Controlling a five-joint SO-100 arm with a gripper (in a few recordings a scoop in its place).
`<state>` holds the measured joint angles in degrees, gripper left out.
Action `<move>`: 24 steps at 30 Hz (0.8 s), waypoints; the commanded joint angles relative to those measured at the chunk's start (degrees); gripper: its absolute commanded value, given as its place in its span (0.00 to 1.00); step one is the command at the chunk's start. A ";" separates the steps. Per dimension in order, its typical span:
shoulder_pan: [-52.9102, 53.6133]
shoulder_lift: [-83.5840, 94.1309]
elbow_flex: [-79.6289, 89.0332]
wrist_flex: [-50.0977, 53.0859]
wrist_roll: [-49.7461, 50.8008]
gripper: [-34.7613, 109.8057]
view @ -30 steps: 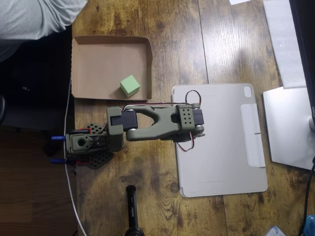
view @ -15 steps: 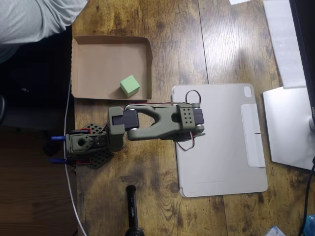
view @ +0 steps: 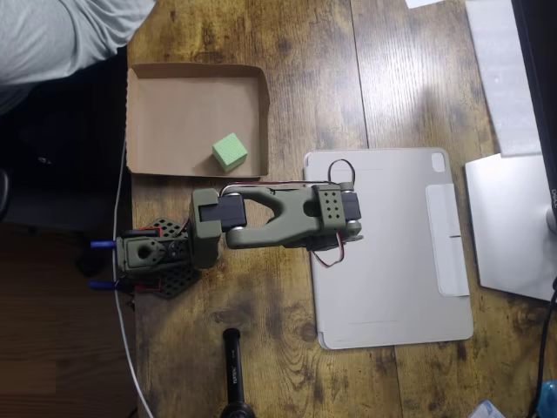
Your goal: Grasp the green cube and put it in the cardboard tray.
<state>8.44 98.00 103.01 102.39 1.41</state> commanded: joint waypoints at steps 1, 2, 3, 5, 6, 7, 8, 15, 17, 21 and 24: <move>-0.18 0.97 0.79 1.05 0.26 0.24; -0.26 0.88 0.79 1.05 0.26 0.24; -0.35 0.79 0.79 1.05 0.26 0.24; -0.53 0.62 0.79 1.05 0.26 0.24; -0.62 0.53 0.70 1.05 0.26 0.24; -0.62 0.53 0.70 1.05 0.26 0.24; -0.62 0.53 0.70 1.05 0.26 0.24; -0.62 0.35 0.00 0.97 0.35 0.24; -0.44 0.09 -0.18 0.97 0.35 0.24; -0.18 -0.35 -0.70 0.97 0.26 0.24; 0.18 -0.35 -0.97 0.97 0.09 0.24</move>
<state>7.65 96.77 103.01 102.39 1.41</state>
